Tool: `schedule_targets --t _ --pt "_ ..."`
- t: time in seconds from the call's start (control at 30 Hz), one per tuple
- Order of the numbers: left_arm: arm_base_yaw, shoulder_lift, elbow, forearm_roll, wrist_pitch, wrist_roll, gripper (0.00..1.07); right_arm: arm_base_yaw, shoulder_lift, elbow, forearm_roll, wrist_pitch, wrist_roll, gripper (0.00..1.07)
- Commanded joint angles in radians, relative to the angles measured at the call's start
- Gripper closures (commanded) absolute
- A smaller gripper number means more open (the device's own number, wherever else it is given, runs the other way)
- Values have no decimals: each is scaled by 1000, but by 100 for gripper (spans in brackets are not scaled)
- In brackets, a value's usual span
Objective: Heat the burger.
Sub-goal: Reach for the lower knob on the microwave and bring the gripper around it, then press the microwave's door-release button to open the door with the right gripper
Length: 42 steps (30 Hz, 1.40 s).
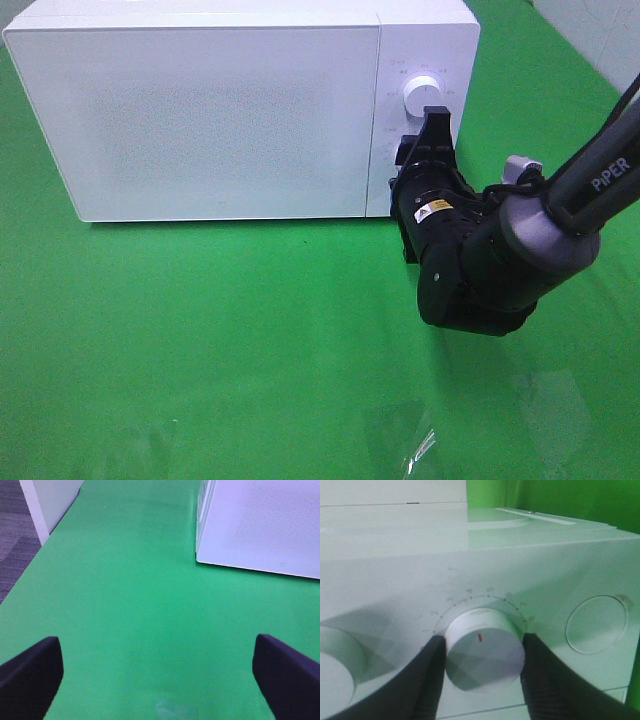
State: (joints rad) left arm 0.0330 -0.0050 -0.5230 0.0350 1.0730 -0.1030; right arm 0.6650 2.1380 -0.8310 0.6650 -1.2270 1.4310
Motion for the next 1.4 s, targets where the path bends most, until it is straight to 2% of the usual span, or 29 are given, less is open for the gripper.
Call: schedule_targets --t 0.03,0.43,0.77,0.83,0.93,0.97,1.07,1.13,1.4 --pt "1 -17 2 -2 -2 -1 12 10 -17 -44 -197 -204 -6 94" --pt "1 -17 2 -2 -2 -1 12 10 -17 -44 -164 -197 -43 69" --pt "1 -17 2 -2 -2 -1 12 10 -17 -44 -126 -170 -53 63" --pt "1 -17 2 -2 -2 -1 12 10 -17 -44 -123 -167 -78 55" --pt "1 -17 2 -2 -2 -1 12 10 -17 -44 -123 -166 -88 52" --pt "1 -17 2 -2 -2 -1 12 10 -17 -44 -123 -159 -101 47" --pt "1 -17 2 -2 -2 -1 12 10 -17 -44 -123 -144 -106 41" --pt "1 -17 2 -2 -2 -1 12 13 -20 -41 -131 -99 -111 33" --pt "1 -17 2 -2 -2 -1 12 13 -81 24 -120 -30 -165 31"
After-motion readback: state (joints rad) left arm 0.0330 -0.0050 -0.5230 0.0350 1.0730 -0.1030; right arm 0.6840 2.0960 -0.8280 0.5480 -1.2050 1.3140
